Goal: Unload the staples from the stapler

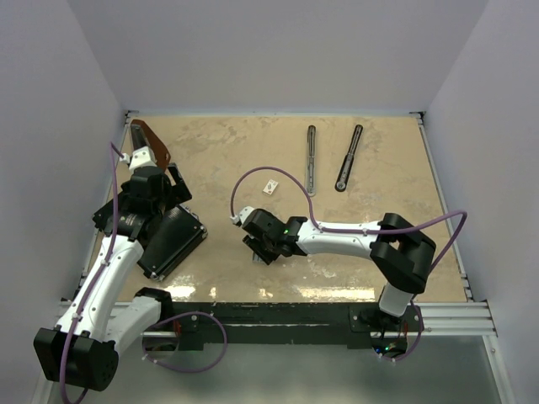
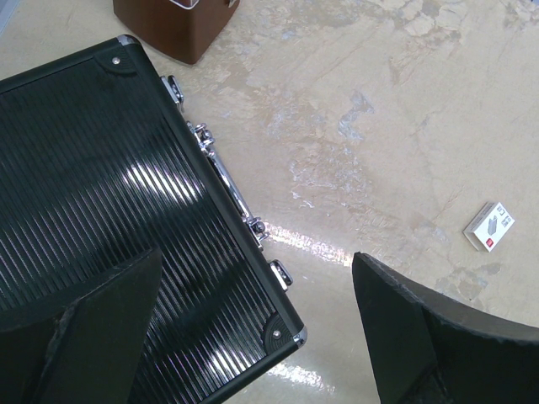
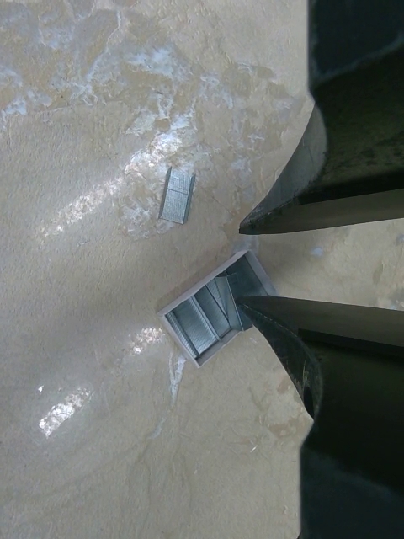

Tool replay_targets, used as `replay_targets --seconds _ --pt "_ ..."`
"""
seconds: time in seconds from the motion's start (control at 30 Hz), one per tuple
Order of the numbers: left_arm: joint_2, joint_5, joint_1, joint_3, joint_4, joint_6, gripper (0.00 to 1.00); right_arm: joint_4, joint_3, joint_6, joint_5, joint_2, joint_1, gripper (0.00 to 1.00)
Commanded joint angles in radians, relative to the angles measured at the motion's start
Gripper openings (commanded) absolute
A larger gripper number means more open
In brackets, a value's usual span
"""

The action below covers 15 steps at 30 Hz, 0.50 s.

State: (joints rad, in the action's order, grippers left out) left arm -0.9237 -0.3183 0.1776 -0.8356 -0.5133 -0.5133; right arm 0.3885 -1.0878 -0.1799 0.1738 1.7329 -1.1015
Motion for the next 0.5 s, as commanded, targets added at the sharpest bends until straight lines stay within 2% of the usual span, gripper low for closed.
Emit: replay_targets --seconds 0.0,0.47 --pt "-0.003 0.001 -0.006 0.0 0.042 0.001 1.0 -0.01 0.009 -0.021 0.038 -0.032 0.0 0.4" --pt "-0.003 0.001 -0.006 0.0 0.042 0.001 1.0 -0.017 -0.012 -0.038 0.026 -0.042 0.009 0.4"
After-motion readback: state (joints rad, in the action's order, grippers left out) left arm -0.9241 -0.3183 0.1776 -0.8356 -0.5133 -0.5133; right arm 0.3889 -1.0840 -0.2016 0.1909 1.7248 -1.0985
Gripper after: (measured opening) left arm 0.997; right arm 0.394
